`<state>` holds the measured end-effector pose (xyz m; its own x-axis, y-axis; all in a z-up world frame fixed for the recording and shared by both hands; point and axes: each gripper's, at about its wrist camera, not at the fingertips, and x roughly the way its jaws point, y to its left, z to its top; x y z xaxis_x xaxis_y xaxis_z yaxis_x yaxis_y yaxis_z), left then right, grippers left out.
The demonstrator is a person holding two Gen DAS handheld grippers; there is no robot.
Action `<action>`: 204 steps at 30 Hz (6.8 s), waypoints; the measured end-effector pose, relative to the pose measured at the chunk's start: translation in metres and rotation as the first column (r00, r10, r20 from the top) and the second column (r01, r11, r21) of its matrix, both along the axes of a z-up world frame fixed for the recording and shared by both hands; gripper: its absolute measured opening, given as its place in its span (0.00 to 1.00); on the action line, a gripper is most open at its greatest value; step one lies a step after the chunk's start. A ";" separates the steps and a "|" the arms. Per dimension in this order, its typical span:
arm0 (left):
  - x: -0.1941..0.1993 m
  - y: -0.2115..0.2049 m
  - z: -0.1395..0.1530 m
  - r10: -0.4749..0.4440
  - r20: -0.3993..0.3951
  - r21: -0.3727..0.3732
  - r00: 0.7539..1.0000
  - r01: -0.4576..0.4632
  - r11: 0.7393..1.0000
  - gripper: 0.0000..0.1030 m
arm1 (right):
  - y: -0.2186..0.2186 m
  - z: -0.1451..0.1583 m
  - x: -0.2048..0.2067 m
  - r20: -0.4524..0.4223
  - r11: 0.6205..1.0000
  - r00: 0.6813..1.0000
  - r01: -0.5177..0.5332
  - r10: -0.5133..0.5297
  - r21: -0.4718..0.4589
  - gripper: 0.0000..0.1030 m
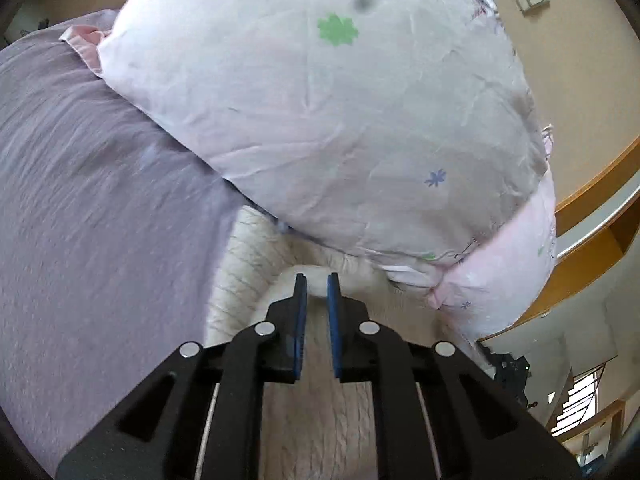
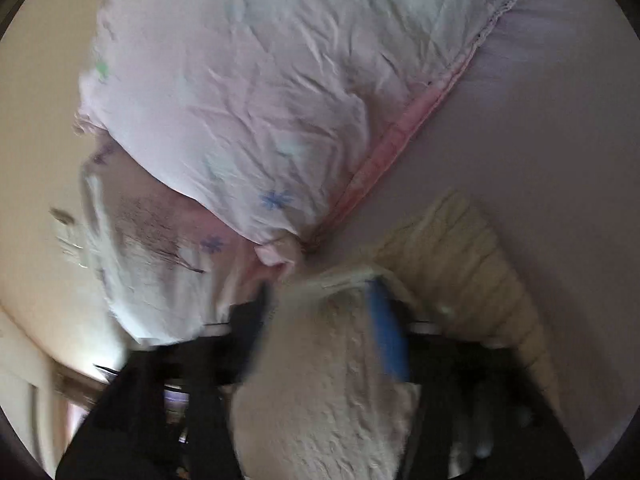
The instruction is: Fold small clothes
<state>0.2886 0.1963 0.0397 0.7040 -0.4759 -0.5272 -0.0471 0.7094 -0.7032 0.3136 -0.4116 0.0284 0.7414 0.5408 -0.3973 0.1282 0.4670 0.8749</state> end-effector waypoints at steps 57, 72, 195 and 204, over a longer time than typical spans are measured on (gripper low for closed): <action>0.022 -0.248 -0.015 -0.338 -0.140 0.063 0.931 0.349 0.935 0.71 | -0.017 0.004 -0.002 -0.184 0.918 0.957 -0.269 0.223 -0.291 0.99; 0.004 -0.270 -0.016 -0.400 -0.128 0.117 0.908 0.414 0.903 0.41 | 0.025 0.013 -0.013 -0.115 0.837 0.941 -0.336 0.319 -0.431 0.39; -0.147 -0.246 -0.024 -0.196 -0.184 0.690 0.963 0.268 0.672 0.98 | 0.162 -0.013 -0.171 -0.224 0.453 0.937 -0.328 0.268 -0.829 0.99; -0.147 -0.246 -0.024 -0.196 -0.184 0.690 0.963 0.268 0.672 0.98 | 0.162 -0.013 -0.171 -0.224 0.453 0.937 -0.328 0.267 -0.829 0.99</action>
<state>0.1413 -0.0501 0.0157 0.5567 -0.0809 -0.8268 0.1532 0.9882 0.0064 0.1430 -0.2498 0.0156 0.5653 0.1056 -0.8181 -0.1380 0.9899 0.0324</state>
